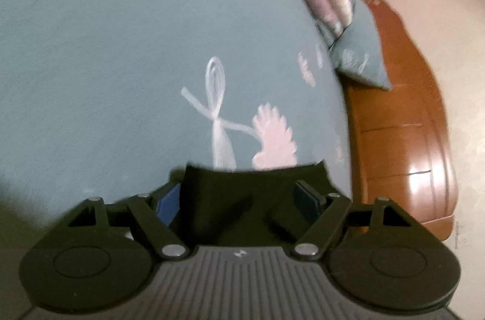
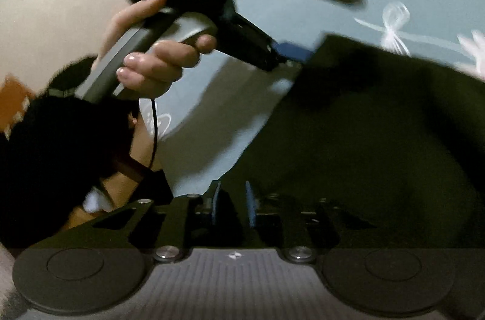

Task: Fold clothes

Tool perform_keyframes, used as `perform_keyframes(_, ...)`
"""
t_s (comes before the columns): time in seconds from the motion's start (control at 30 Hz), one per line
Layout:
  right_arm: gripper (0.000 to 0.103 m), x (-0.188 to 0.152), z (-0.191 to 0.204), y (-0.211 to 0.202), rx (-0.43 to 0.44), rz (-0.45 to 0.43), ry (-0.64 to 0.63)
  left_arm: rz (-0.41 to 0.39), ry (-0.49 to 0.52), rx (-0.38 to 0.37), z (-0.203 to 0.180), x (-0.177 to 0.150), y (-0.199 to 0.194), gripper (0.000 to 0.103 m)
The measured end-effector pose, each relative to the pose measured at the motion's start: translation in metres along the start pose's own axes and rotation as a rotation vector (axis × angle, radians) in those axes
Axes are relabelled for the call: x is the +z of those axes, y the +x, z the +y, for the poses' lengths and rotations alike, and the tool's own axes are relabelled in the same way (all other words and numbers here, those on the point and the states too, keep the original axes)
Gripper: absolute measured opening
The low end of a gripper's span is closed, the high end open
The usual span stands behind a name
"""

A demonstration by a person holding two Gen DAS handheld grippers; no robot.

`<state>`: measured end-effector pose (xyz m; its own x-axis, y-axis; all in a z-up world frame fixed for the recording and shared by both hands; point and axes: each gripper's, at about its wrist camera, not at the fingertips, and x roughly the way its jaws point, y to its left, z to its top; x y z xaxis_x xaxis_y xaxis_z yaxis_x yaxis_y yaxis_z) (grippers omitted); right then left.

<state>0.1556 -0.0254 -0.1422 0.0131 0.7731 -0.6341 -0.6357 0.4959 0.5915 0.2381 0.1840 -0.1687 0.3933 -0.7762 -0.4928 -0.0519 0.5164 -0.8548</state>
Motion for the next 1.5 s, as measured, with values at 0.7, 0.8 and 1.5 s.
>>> perform_keyframes(0.7,0.025,-0.004,-0.060,-0.118,-0.344,-0.333,0.214,0.135,0.392,0.190,-0.060,-0.073,0.005,0.080)
perform_keyframes(0.8,0.018,-0.013,-0.076,-0.133,-0.298,-0.397,0.316,0.114,0.403,0.214,-0.068,-0.079,-0.004,0.080)
perform_keyframes(1.5,0.060,-0.135,-0.111,-0.212,-0.286,-0.670,0.474,0.366,0.781,0.284,-0.161,-0.192,0.092,0.082)
